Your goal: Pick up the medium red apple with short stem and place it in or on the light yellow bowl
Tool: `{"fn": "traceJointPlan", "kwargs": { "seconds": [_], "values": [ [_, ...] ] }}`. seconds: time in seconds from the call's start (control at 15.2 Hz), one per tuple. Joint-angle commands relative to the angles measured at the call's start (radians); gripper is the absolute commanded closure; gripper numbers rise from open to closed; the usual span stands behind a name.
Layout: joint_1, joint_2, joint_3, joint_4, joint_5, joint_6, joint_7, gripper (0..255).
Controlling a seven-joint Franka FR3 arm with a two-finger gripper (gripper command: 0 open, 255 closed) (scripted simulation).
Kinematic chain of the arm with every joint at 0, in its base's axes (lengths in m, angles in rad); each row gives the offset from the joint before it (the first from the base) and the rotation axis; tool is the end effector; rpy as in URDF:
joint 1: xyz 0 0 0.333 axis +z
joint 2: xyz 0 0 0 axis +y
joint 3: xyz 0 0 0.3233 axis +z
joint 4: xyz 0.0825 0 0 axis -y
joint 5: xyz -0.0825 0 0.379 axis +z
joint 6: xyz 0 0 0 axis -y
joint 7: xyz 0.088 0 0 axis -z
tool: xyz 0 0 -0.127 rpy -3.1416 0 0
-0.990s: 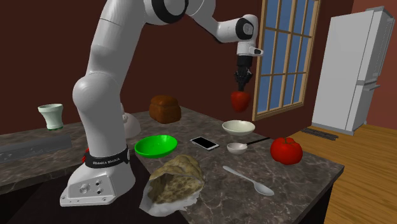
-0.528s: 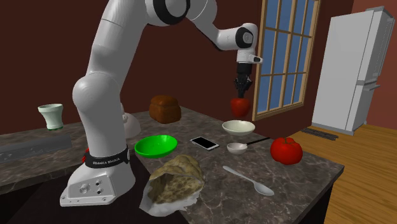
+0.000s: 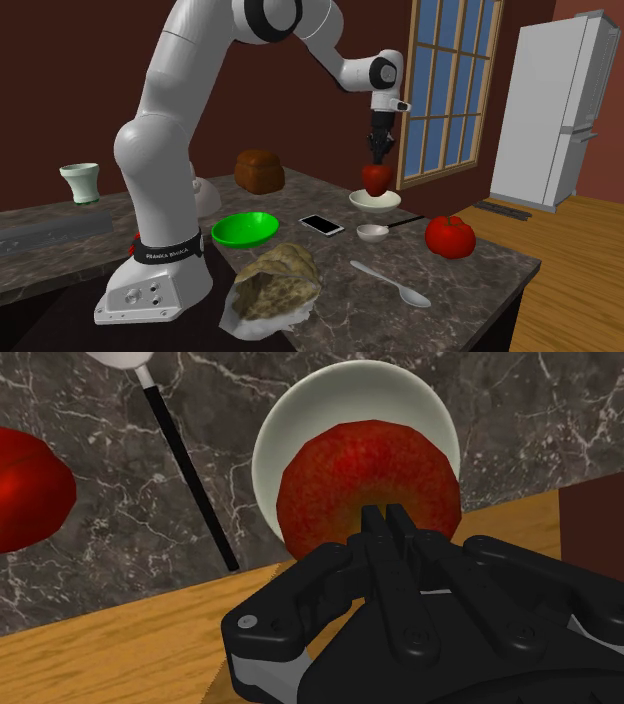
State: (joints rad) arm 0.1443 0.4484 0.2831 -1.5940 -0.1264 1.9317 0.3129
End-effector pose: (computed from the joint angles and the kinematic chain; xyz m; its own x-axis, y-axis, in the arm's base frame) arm 0.6162 0.2449 0.3634 0.9859 0.1417 -0.0893 0.1441 -0.9894 0.0207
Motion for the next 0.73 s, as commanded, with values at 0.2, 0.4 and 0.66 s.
{"fn": "traceJointPlan", "kwargs": {
  "seconds": [0.2,0.4,0.66],
  "values": [
    [0.000,0.001,0.000,-0.003,-0.001,0.005,0.000,255],
    [0.000,0.001,0.000,-0.003,-0.001,0.005,0.000,0],
    [0.000,0.001,0.000,-0.003,-0.001,0.005,0.000,0]
  ]
}}
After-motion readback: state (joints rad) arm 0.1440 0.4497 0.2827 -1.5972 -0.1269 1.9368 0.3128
